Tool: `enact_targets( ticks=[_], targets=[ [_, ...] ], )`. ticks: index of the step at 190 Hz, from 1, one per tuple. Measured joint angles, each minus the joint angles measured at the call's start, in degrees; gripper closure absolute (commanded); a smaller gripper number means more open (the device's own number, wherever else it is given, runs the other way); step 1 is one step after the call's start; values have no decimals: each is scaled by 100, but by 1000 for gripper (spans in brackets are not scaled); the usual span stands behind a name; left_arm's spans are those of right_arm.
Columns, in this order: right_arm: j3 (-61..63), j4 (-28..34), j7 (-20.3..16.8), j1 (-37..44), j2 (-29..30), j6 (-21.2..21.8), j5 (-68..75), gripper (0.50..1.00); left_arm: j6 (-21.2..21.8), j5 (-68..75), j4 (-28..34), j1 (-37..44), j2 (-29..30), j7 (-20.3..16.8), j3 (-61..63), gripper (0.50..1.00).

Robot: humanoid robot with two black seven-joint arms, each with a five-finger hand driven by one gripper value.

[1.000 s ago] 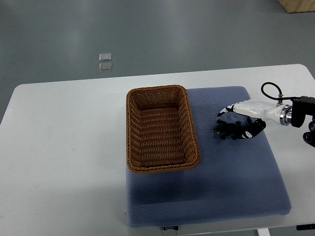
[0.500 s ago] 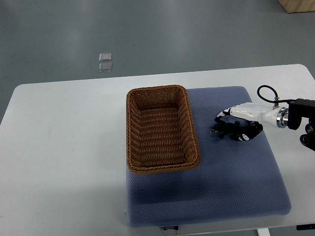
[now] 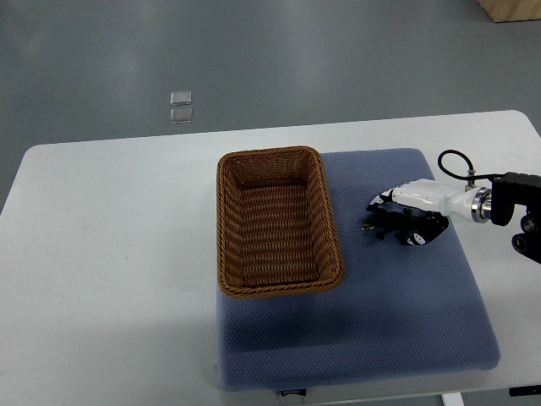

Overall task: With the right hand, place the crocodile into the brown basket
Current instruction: 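Close the right hand fingers around the crocodile's body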

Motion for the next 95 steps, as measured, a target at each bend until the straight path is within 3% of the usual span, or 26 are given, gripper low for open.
enact_targets(
  ticks=[95],
  targets=[
    [-2, -19, -44, -3, 0, -62, -1, 938, 0, 0, -3, 0, 0, 3, 0, 500]
  ],
)
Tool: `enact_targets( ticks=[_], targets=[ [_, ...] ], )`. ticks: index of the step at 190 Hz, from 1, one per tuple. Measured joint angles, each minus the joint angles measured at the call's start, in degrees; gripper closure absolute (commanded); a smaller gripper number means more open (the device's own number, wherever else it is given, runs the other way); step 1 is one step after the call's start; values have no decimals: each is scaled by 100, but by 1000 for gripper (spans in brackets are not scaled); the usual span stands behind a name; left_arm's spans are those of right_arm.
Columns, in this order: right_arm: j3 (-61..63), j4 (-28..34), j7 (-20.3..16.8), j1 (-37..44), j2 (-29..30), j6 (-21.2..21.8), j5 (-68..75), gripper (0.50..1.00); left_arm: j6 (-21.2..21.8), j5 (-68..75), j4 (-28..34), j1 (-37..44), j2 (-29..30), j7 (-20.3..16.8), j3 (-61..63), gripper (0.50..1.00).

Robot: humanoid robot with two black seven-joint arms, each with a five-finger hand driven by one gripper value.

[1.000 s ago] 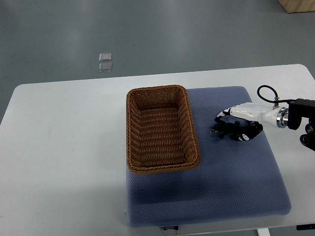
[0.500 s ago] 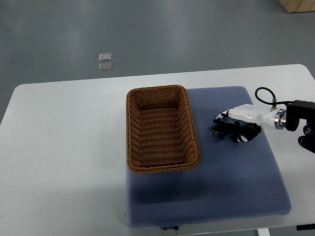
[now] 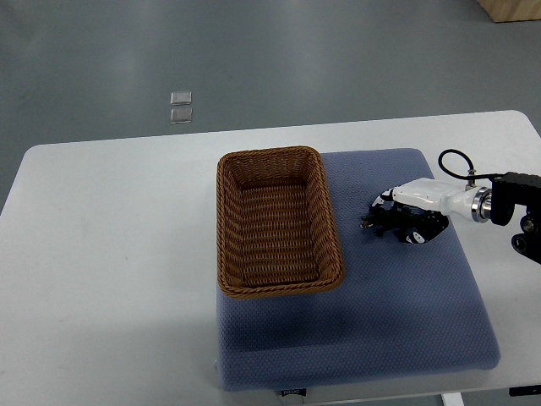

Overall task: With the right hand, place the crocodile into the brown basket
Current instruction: 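Close the right hand fingers around the crocodile's body, then lift the crocodile with the right hand and carry it over the basket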

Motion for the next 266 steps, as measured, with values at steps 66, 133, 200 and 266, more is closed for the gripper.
enact_targets(
  ticks=[66, 133, 200, 266],
  targets=[
    [7, -17, -4, 19, -45, -126, 0, 1000, 0, 0, 0, 0, 0, 1, 0, 500],
    [44, -17, 4, 314, -81, -181, 24, 1000, 0, 0, 2, 0, 0, 1, 0, 500],
    [31, -16, 6, 831, -18, -173, 42, 1000, 0, 0, 1, 0, 0, 1, 0, 500],
    [-237, -6, 41, 1554, 538, -128, 59, 1000, 0, 0, 0, 1, 0, -3, 0, 500]
  ],
)
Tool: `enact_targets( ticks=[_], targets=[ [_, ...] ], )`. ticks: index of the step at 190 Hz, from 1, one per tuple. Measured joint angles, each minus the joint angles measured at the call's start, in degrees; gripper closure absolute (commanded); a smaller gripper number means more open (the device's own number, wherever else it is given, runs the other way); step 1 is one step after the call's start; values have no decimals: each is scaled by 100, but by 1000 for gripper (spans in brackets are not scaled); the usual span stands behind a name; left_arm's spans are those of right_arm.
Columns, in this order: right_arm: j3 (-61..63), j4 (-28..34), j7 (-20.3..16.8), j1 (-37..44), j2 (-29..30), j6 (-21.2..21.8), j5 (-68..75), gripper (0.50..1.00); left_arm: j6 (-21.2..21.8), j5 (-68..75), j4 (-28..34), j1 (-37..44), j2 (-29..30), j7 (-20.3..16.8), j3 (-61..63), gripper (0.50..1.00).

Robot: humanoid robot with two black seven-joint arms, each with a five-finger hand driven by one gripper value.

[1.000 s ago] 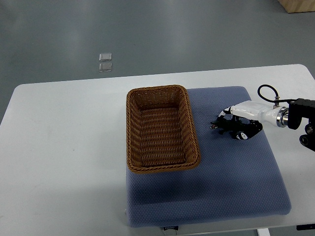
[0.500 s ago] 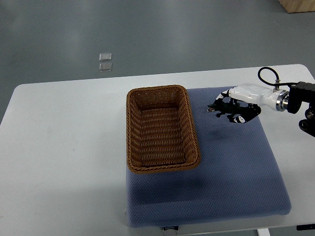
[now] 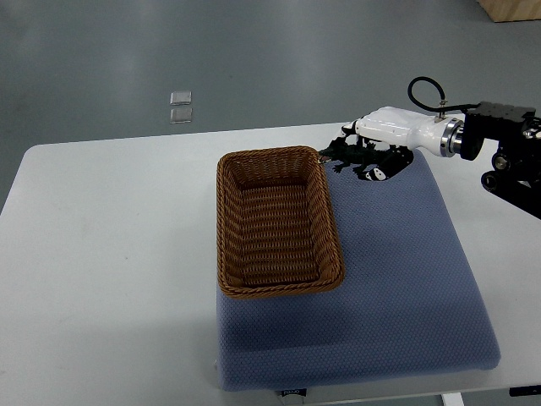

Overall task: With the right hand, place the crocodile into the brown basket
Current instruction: 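Lift the crocodile with the right hand and carry it over the basket, then lower the crocodile into the basket and open the right hand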

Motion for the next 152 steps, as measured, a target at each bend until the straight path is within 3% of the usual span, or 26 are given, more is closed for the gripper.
enact_targets(
  ticks=[95, 152],
  targets=[
    [-539, -13, 11, 508, 1134, -4, -16, 1000, 0, 0, 0, -1, 0, 0, 0, 500],
    [-814, -276, 11, 451, 1518, -6, -41, 963, 2, 0, 1, -1, 0, 2, 0, 500]
  ],
)
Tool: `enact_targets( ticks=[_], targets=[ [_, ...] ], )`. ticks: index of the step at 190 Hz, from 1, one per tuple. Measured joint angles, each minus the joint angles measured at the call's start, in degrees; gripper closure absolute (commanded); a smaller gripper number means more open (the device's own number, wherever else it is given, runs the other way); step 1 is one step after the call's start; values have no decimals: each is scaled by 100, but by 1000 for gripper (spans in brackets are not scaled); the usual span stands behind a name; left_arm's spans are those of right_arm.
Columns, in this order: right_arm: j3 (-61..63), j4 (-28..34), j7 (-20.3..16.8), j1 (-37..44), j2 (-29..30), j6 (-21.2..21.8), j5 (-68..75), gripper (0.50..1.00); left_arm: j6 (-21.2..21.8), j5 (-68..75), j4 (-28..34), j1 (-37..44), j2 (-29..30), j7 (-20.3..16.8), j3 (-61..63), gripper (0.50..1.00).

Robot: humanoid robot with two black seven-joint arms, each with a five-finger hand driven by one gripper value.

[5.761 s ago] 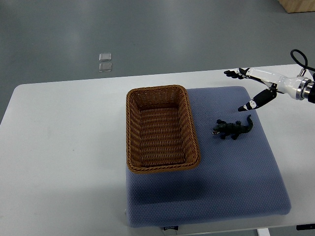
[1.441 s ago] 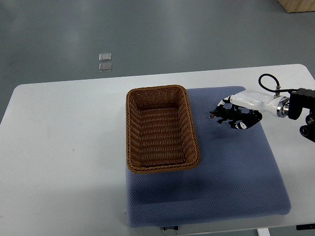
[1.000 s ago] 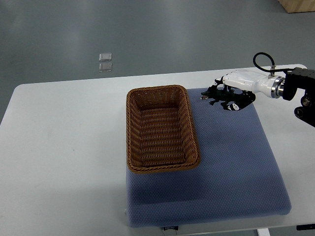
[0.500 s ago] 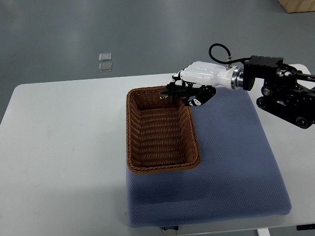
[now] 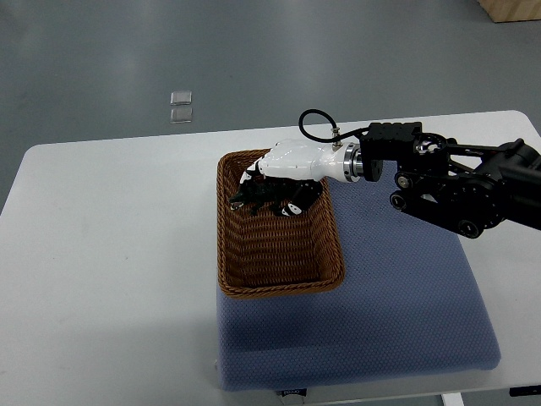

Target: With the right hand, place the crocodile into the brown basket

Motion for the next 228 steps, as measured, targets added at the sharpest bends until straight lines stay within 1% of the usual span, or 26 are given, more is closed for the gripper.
enact_targets(
  ticks=[51, 64, 77, 98, 106, 115, 121, 128, 131, 136, 139, 144, 152, 155, 172, 177, 194, 203, 210, 228],
  targets=[
    [-164, -203, 0, -81, 96, -6, -6, 912, 0, 0, 1, 1, 0, 0, 0, 500],
    [-194, -214, 0, -112, 102, -8, -6, 910, 0, 0, 1, 0, 0, 0, 0, 500],
    [-200, -218, 0, -146, 108, -22, -5, 893, 0, 0, 1, 0, 0, 0, 0, 500],
    [-200, -218, 3, -190, 122, -43, -1, 885, -1, 0, 1, 1, 0, 0, 0, 500],
    [-200, -219, 3, -210, 146, -49, -1, 859, -3, 0, 1, 0, 0, 0, 0, 500],
    [-200, -220, 3, -228, 177, -51, -1, 854, -3, 0, 1, 0, 0, 0, 0, 500],
    [-200, -222, 3, -237, 200, -53, 0, 840, -3, 0, 1, 0, 0, 0, 0, 500],
    [-200, -225, 3, -248, 226, -53, -1, 801, -3, 0, 1, 0, 0, 0, 0, 500],
    [-200, -227, 3, -253, 234, -53, 0, 797, -3, 0, 1, 0, 0, 0, 0, 500],
    [-201, -230, 3, -263, 245, -53, 0, 775, -3, 0, 1, 0, 0, 0, 0, 500],
    [-202, -234, 3, -268, 251, -53, 0, 773, -3, 0, 1, 0, 0, 0, 0, 500],
    [-203, -241, 2, -279, 260, -53, 0, 748, -3, 0, 1, 0, 0, 0, 0, 500],
    [-204, -251, 0, -288, 267, -54, 0, 732, -3, 0, 1, 1, 0, 0, 0, 500],
    [-204, -254, 0, -290, 268, -54, 0, 714, -3, 0, 1, 1, 0, 0, 0, 500],
    [-204, -267, -2, -296, 273, -55, 0, 662, -3, 0, 1, 0, 0, 0, 0, 500],
    [-203, -269, -2, -297, 273, -55, 0, 640, -3, 0, 0, 0, 0, 0, 0, 500],
    [-199, -270, -6, -297, 273, -55, 5, 605, -3, 0, 0, 0, 0, 0, 0, 500],
    [-194, -271, -13, -297, 273, -55, 7, 603, -3, 0, 0, 0, 0, 0, 0, 500],
    [-189, -271, -20, -297, 265, -54, 8, 587, -3, 0, 0, 0, 0, 0, 0, 500],
    [-172, -271, -37, -285, 209, -46, 17, 579, -1, 0, 0, 0, 0, 0, 0, 500]
  ],
)
